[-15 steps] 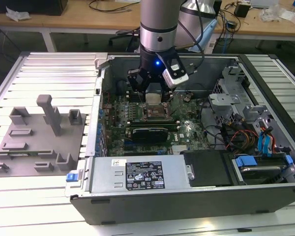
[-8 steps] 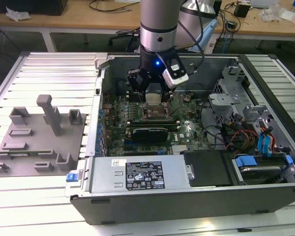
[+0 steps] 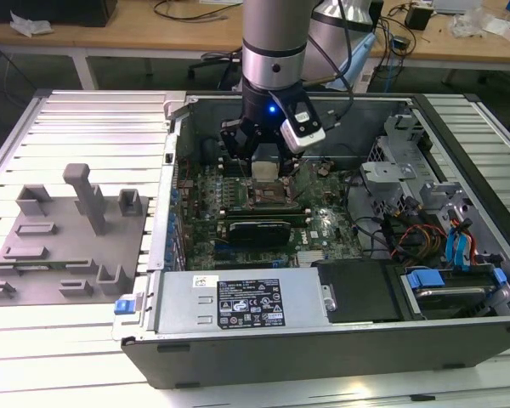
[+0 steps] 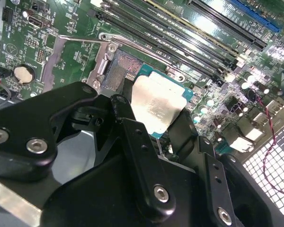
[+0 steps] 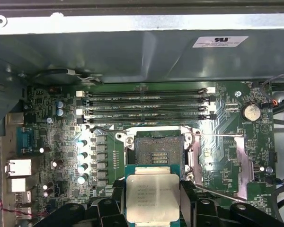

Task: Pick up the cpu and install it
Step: 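Place the cpu into insertion slot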

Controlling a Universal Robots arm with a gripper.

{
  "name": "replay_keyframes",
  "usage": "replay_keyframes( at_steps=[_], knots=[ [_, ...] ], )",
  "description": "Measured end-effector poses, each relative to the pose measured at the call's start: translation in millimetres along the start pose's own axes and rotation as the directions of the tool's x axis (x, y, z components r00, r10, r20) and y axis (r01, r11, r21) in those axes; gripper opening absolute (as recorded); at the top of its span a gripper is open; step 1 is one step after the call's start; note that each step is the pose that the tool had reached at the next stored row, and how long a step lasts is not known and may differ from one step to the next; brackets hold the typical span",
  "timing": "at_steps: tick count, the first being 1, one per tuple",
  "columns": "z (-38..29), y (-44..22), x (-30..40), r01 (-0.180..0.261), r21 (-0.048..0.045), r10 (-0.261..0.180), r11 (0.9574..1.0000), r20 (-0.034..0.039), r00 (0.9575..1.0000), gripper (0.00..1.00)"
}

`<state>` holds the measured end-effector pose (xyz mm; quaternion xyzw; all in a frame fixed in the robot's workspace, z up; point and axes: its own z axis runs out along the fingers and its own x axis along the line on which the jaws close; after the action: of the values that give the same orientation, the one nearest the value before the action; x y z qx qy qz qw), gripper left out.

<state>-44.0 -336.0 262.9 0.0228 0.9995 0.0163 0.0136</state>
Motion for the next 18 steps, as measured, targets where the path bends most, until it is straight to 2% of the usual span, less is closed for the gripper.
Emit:
replay_keyframes(
  at_steps=[5,7,13,16,18],
  knots=[
    [0.0,0.0,0.0,-0.046,0.0012,0.046,0.9989,0.0016,0.9989,0.55],
    [0.0,0.0,0.0,-0.078,0.002,0.078,0.9969,0.0027,0.9969,0.55],
    [0.0,0.0,0.0,-0.129,0.0031,0.129,0.9916,0.0045,0.9916,0.55],
    [0.0,0.0,0.0,-0.156,0.0038,0.156,0.9877,0.0056,0.9877,0.55],
    [0.0,0.0,0.0,-0.188,0.0043,0.188,0.9822,0.0068,0.9822,0.55]
  ],
)
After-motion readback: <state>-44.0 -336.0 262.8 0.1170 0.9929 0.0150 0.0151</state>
